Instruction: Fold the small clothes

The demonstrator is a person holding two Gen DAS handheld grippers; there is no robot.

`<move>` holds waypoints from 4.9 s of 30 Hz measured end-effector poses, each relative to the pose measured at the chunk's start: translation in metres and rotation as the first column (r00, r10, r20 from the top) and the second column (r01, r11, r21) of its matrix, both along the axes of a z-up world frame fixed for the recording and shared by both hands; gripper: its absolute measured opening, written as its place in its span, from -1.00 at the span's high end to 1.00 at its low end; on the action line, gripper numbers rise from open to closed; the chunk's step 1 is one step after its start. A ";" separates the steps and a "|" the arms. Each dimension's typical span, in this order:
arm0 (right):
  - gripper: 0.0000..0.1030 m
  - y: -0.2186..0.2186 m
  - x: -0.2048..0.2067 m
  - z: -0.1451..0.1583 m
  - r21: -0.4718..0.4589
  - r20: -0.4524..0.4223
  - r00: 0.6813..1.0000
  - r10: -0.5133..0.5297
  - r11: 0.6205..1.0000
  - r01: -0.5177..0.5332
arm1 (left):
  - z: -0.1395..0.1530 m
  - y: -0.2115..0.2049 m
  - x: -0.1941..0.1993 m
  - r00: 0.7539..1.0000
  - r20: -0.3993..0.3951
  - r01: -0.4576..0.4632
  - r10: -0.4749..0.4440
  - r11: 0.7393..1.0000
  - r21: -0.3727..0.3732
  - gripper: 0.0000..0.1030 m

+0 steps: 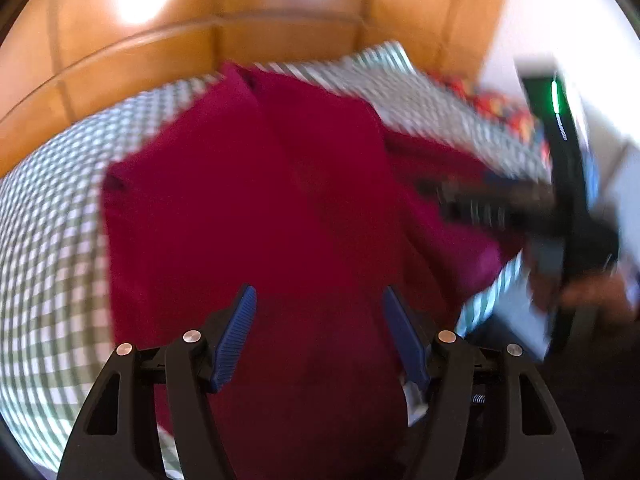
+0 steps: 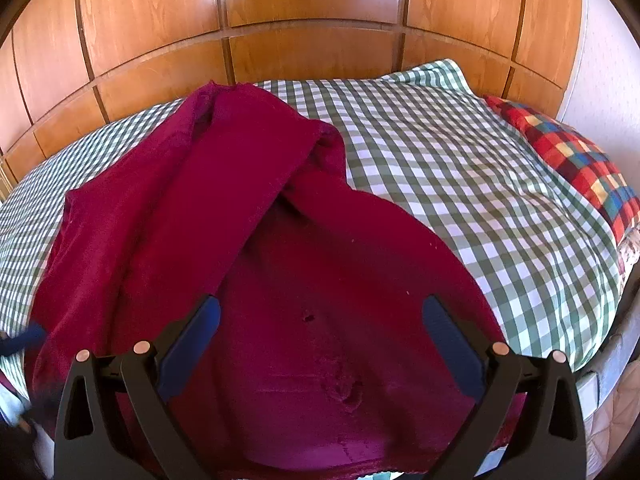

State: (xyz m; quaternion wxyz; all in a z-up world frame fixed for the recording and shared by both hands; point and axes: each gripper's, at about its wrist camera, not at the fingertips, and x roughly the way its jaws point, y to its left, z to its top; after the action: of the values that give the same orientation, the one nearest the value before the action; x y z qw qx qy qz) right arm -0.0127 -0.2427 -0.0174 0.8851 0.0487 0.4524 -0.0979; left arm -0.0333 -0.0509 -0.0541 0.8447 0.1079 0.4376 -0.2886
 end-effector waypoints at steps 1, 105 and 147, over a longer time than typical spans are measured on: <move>-0.96 0.000 0.000 0.000 0.005 0.000 1.000 0.004 1.000 -0.004 | -0.011 -0.011 -0.003 1.000 0.009 0.002 -0.003 0.997 0.072 0.25; -0.60 0.067 0.047 -0.025 0.213 -0.120 0.863 0.490 0.862 -0.460 | 0.001 0.246 0.059 0.735 0.113 -0.678 0.669 0.731 0.076 0.87; -0.16 0.099 0.240 0.013 0.189 0.010 0.881 0.473 0.864 -0.466 | -0.021 0.184 0.068 0.856 -0.362 -0.490 0.369 0.803 -0.340 0.26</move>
State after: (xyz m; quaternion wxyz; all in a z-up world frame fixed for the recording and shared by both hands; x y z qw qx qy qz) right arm 0.2270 -0.1441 -0.0047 0.8653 0.0176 0.4740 0.1620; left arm 0.0346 0.1331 -0.0754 0.8209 -0.2211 0.4922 -0.1872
